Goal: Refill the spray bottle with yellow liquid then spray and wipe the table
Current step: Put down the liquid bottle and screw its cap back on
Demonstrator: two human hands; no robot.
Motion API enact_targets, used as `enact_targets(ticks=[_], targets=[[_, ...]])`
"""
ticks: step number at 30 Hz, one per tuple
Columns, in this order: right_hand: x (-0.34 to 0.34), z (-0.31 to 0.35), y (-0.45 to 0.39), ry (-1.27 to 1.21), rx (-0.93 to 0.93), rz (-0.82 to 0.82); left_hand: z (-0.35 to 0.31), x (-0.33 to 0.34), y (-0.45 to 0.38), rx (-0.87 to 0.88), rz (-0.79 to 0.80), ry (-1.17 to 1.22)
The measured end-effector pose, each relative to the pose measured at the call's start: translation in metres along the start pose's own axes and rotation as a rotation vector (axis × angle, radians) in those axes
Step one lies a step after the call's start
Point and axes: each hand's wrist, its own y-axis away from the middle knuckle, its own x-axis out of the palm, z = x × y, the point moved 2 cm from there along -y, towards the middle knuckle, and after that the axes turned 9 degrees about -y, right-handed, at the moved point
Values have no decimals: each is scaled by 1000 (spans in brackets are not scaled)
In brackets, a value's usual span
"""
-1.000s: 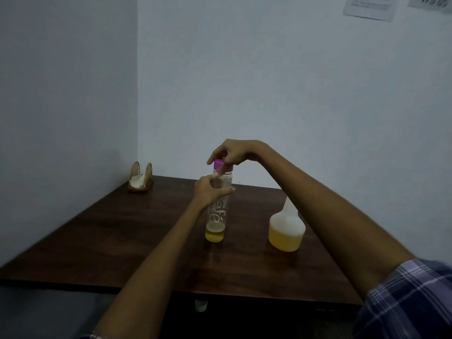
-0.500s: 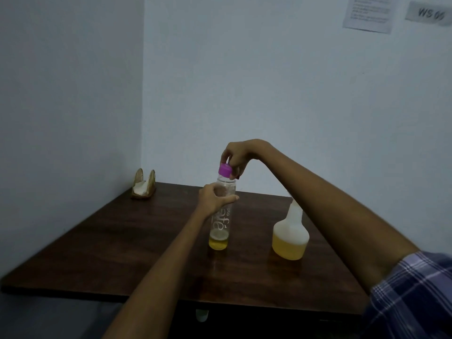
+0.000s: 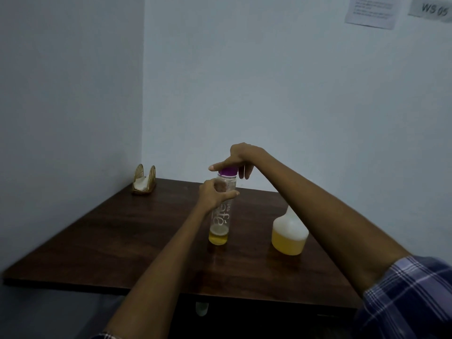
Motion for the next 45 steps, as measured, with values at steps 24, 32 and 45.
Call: enact_targets(ticks=[24, 32, 45], targets=[[-7, 0, 4, 98, -219, -78, 0, 1, 1, 17, 2, 33], [-11, -12, 8, -56, -278, -183, -2, 0, 3, 19, -2, 30], [17, 4, 8, -41, -177, -91, -5, 3, 7, 1, -143, -11]])
